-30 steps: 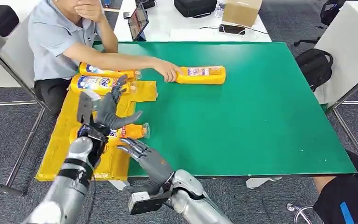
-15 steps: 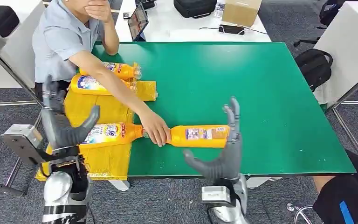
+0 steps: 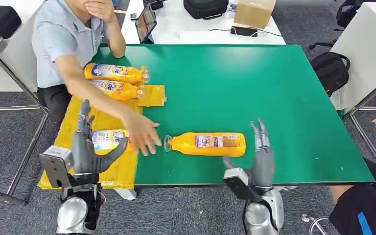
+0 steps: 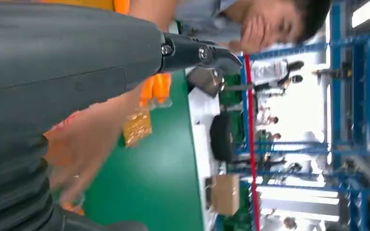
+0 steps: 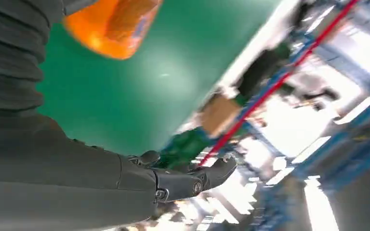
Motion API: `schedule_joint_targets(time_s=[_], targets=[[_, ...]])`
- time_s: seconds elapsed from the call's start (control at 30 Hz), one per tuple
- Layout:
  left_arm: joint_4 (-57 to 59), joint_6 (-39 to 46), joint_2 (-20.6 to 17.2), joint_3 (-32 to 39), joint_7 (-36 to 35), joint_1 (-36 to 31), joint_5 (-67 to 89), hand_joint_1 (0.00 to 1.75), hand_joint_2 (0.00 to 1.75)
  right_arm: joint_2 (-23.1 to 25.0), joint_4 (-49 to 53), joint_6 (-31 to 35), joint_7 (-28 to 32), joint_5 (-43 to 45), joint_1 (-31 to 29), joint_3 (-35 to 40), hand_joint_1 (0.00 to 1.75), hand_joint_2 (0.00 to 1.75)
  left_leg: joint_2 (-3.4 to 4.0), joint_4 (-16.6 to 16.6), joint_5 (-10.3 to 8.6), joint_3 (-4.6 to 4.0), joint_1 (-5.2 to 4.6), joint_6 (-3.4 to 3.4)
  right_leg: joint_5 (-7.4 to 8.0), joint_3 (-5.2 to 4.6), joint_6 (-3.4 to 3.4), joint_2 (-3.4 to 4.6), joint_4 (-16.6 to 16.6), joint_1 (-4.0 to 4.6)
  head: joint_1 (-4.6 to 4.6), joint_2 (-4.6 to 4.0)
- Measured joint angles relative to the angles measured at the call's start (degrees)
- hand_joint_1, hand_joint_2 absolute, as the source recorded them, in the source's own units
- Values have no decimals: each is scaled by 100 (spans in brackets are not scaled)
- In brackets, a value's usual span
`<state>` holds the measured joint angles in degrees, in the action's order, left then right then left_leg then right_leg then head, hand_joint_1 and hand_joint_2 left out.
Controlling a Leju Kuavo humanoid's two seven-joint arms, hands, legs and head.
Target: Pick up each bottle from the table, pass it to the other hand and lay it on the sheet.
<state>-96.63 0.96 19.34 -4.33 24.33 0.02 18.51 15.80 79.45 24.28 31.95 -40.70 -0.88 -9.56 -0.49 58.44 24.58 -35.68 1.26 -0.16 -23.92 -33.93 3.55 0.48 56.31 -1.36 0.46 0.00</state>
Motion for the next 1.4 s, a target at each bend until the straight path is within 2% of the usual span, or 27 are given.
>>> schedule_joint_targets(time_s=[0.17, 0.3, 0.47, 0.77, 1.13, 1.33, 1.4], targets=[[120, 324, 0, -94, 46, 9, 359, 0, 175, 2, -444, 85, 53, 89, -198, -465, 0, 175, 1, 0, 0, 0, 1, 0, 0, -2, 0, 1, 1, 1, -2, 0], [153, 592, 0, -148, 149, 20, 529, 0, 175, -7, -808, 138, 129, -40, -293, -566, 0, 175, 1, 0, 0, -1, 1, 0, 0, -1, 0, 0, 1, 1, -4, 0], [138, 787, 0, -164, 286, 89, 669, 0, 175, -17, -1099, 210, 51, -633, -351, -503, 0, 175, 2, 0, 0, -1, 1, 0, 0, -1, 0, 1, 2, 1, 0, 0], [76, 536, 2, -197, 291, 135, 715, 0, 175, -179, -1481, 7, -1143, -2384, -752, 302, 0, 175, 4, 0, -3, 0, 1, 0, 0, -1, 0, 1, 2, 1, -4, 0], [81, 507, 2, -251, 260, 141, 715, 0, 175, -302, -1691, -2, -1452, -2693, -981, 652, 0, 175, 4, 0, -2, -1, 1, 0, 0, -2, 0, 1, 2, 1, -4, 0], [120, 428, 2, -240, 254, 146, 723, 0, 175, -385, -1932, -59, -2353, -3598, -1191, 759, 0, 175, 3, 0, -2, -1, 1, 0, 0, -1, 0, 0, 2, 1, -2, 0], [120, 323, 2, -223, 199, 157, 726, 0, 175, -391, -2019, -303, -2626, -3843, -1259, 761, 0, 175, 4, 0, -2, 0, 1, 0, 0, 0, 0, 1, 2, 1, -2, 0]])
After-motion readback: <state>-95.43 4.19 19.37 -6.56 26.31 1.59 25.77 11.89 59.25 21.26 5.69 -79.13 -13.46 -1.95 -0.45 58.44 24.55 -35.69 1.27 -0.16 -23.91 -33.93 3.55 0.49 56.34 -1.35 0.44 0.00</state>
